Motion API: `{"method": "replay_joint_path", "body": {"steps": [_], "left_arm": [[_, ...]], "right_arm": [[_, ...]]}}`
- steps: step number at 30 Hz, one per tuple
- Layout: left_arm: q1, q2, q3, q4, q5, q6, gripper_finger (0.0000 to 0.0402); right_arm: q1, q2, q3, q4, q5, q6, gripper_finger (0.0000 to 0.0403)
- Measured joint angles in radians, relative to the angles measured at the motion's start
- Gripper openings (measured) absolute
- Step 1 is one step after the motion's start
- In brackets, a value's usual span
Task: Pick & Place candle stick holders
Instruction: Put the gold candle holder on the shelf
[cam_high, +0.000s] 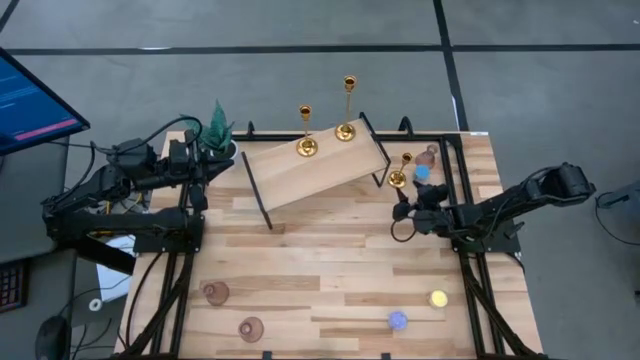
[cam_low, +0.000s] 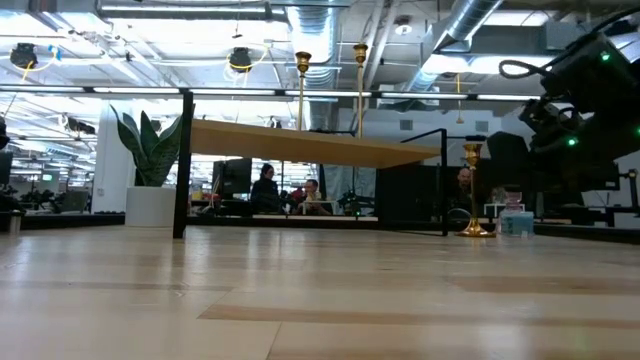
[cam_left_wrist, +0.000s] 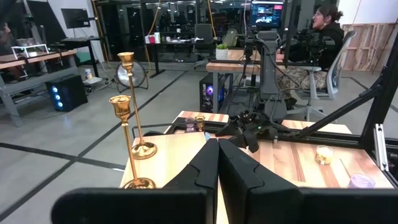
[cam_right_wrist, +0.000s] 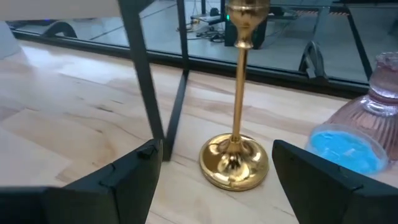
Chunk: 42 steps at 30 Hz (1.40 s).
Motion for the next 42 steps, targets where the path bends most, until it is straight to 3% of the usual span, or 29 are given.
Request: {"method": "replay_joint_path", "body": {"steps": [8,33,42], "left_arm": [[0.0,0.0,0.0,0.0,0.0,0.009,0.001],[0.0,0.0,0.0,0.025,-0.039,0.067,0.0012],[0.0,0.0,0.0,0.03,-0.044,0.052,0.008]], "right_arm": [[0.014,0.002,0.001,0.075,0.0,-0.052,0.0295],[0.021,0.002,0.001,0.081,-0.071,-0.104,0.0295],[0.001,-0.002,0.006,0.092,-0.069,-0.155,0.0295]]}}
